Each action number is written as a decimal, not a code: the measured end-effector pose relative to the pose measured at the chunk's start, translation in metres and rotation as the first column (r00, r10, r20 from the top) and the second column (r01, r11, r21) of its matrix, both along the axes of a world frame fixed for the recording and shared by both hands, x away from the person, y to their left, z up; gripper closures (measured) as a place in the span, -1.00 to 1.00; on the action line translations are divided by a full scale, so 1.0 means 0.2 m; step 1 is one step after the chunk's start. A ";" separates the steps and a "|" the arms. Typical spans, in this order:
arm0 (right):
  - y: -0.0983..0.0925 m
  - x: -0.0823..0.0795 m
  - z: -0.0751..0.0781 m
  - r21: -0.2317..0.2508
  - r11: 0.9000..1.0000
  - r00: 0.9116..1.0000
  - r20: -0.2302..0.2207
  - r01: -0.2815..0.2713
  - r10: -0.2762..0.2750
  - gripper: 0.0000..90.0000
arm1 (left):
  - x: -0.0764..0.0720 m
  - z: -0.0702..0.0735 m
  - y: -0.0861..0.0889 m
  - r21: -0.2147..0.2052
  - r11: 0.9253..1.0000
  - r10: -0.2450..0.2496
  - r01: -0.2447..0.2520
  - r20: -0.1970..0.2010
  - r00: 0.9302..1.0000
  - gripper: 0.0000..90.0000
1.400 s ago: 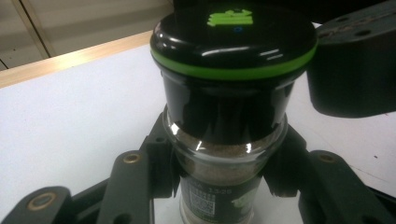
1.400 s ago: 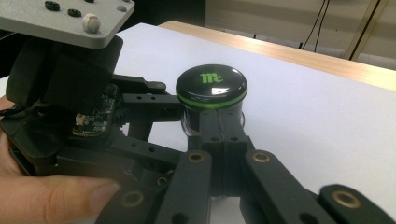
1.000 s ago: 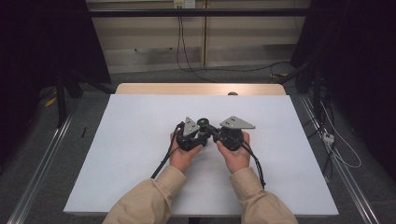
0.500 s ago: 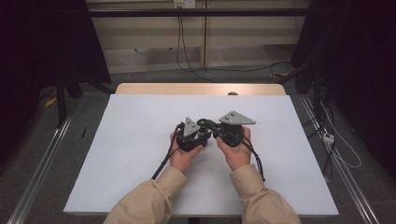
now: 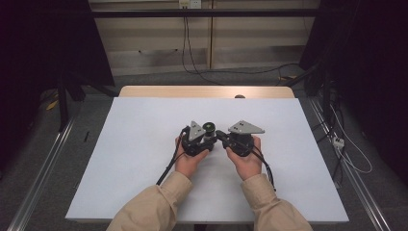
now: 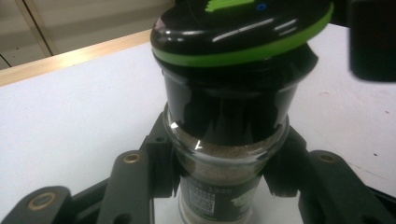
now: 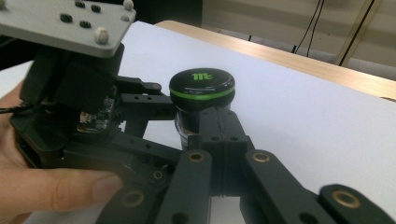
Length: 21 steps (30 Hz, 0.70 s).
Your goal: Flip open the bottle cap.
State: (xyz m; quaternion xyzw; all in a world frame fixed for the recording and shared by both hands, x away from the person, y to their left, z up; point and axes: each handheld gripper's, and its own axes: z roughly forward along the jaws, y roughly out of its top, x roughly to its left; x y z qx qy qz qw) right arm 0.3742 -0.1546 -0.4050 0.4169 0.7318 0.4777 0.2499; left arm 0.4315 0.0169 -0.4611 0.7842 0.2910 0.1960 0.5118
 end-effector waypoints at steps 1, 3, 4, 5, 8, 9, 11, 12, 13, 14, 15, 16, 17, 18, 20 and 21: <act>0.01 0.00 0.00 0.003 1.000 1.000 -0.001 -0.001 0.001 1.00 | 0.00 0.00 0.00 0.000 1.000 0.000 0.000 0.000 1.000 0.19; 0.02 0.01 -0.01 -0.002 1.000 1.000 -0.002 -0.005 0.005 1.00 | 0.00 0.00 0.00 -0.008 1.000 0.003 -0.003 -0.007 1.000 0.19; 0.02 0.01 0.00 0.005 1.000 1.000 0.001 -0.004 0.004 1.00 | 0.00 0.00 0.00 -0.009 1.000 0.002 -0.002 -0.008 1.000 0.19; 0.02 0.01 0.00 0.006 1.000 1.000 0.003 -0.004 0.004 1.00 | 0.00 0.00 0.00 -0.010 1.000 0.002 -0.002 -0.009 1.000 0.19; 0.02 0.02 0.01 0.011 1.000 1.000 0.004 -0.003 0.003 1.00 | 0.00 0.00 0.00 -0.010 1.000 0.002 -0.002 -0.010 1.000 0.19; 0.03 0.02 0.01 0.013 1.000 1.000 0.005 -0.003 0.003 1.00 | 0.00 0.00 0.00 -0.009 1.000 0.002 -0.002 -0.010 1.000 0.19; 0.03 0.02 0.02 0.007 1.000 1.000 0.008 -0.001 0.001 1.00 | 0.00 0.00 0.00 -0.014 1.000 0.002 -0.002 -0.012 1.000 0.19; 0.03 0.02 0.02 0.010 1.000 1.000 0.005 0.000 0.000 1.00 | 0.00 0.00 0.00 -0.013 1.000 0.001 -0.002 -0.012 1.000 0.19; 0.03 0.02 0.02 0.004 1.000 1.000 0.004 0.001 -0.001 1.00 | 0.00 0.00 0.00 -0.013 1.000 0.001 -0.001 -0.011 1.000 0.19; 0.03 0.02 0.01 -0.002 1.000 1.000 0.006 -0.003 0.003 1.00 | 0.00 0.00 0.00 -0.011 1.000 0.002 -0.002 -0.012 1.000 0.19; 0.03 0.02 0.01 0.002 1.000 1.000 0.003 -0.003 0.003 1.00 | 0.00 0.00 0.00 -0.013 1.000 0.002 -0.002 -0.012 1.000 0.19; 0.03 0.02 0.01 -0.003 1.000 1.000 -0.001 -0.002 0.002 1.00 | 0.00 0.00 0.00 -0.013 1.000 0.001 -0.001 -0.012 1.000 0.18; 0.03 0.02 0.00 -0.009 1.000 1.000 -0.002 -0.005 0.005 1.00 | 0.00 0.00 0.00 -0.010 1.000 0.001 -0.001 -0.010 1.000 0.18; 0.03 0.02 0.00 -0.013 1.000 1.000 -0.007 -0.008 0.007 1.00 | 0.00 0.00 0.00 -0.008 1.000 0.001 -0.001 -0.009 1.000 0.19; 0.04 0.02 0.00 -0.016 1.000 1.000 -0.009 -0.011 0.010 1.00 | 0.00 0.00 0.00 -0.009 1.000 0.002 -0.002 -0.008 1.000 0.19; 0.05 0.03 0.00 -0.014 1.000 1.000 -0.007 -0.014 0.014 1.00 | 0.00 0.00 0.00 -0.009 1.000 0.000 -0.001 -0.010 1.000 0.19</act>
